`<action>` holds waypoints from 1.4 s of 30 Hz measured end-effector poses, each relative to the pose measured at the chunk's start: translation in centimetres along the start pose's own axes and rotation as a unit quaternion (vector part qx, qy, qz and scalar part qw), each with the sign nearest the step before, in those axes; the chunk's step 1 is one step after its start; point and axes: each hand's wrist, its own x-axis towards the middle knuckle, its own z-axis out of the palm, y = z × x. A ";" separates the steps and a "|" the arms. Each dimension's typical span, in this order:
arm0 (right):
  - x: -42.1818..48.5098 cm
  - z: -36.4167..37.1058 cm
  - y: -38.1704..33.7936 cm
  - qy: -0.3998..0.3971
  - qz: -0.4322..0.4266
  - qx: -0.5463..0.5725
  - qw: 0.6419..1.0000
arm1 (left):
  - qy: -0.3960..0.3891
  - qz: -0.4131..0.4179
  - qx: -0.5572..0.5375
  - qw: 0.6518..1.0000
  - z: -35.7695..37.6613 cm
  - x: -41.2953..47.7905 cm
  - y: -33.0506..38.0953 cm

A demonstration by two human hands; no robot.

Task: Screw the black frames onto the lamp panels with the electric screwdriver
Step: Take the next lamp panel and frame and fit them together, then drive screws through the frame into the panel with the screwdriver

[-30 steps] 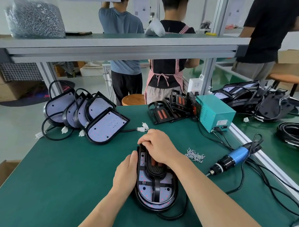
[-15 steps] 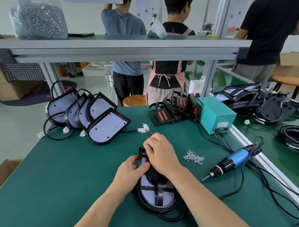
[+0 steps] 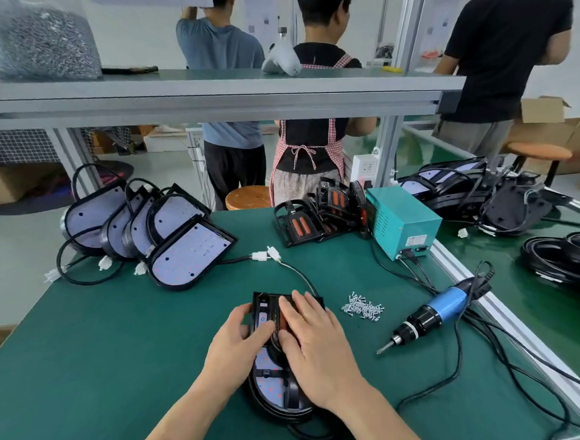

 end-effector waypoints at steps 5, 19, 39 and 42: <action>0.0 0.1 0.1 -0.001 0.001 -0.003 1.000 | 0.002 -0.004 0.022 1.000 0.0 0.0 0.3; -3.5 -10.8 11.3 0.205 0.382 0.080 0.897 | -0.098 0.335 0.473 0.809 7.6 5.1 10.8; -0.6 -8.9 13.1 0.277 0.463 0.221 0.812 | -0.179 0.358 0.572 0.716 11.8 8.1 8.1; -0.2 -9.5 12.3 0.294 0.425 0.382 0.766 | -0.178 0.371 0.561 0.718 11.6 7.8 8.2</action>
